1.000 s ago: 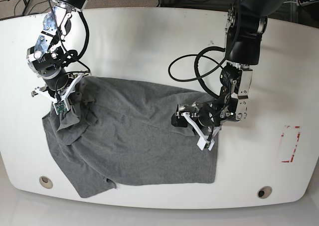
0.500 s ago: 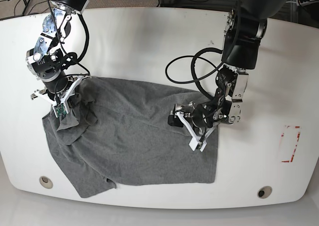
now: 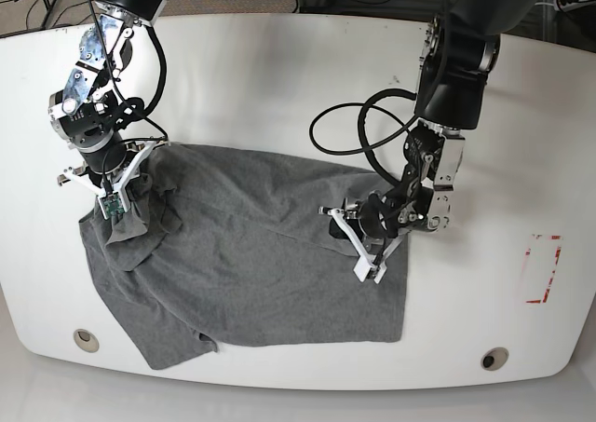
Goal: Fold the T-shirt properly
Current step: 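Lift the T-shirt with both grippers and pull them apart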
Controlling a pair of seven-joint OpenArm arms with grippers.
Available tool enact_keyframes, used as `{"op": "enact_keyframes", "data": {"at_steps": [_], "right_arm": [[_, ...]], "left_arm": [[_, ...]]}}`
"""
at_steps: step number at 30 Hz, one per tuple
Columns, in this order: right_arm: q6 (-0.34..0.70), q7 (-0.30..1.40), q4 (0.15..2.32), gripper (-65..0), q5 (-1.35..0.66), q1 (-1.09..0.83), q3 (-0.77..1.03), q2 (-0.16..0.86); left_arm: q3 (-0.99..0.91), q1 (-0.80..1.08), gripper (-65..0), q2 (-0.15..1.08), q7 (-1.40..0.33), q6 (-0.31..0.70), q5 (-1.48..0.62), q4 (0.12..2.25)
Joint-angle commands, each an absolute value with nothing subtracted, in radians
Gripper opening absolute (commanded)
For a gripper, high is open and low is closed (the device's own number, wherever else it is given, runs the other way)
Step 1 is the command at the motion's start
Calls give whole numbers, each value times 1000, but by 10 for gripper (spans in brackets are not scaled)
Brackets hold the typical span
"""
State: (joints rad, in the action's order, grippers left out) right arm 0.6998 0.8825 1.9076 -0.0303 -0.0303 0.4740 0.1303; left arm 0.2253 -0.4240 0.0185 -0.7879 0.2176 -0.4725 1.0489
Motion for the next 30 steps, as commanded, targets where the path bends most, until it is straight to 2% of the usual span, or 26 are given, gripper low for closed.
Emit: {"op": "enact_keyframes", "data": {"at_steps": [1,15,30], "right_arm": [[698,858,1925,-648,-44,-15,476,142],[698,858,1931,-648,-44,-7,478,142],[698,863,1922,-648,-35,168,476,177]], "left_arm": [[217,-456,-650,18,-768,226,-490,1086],[131,-338,-650,102,-771,226,-492,1471],[-54,-288,-650,222,-771,283,-493,1755]]}}
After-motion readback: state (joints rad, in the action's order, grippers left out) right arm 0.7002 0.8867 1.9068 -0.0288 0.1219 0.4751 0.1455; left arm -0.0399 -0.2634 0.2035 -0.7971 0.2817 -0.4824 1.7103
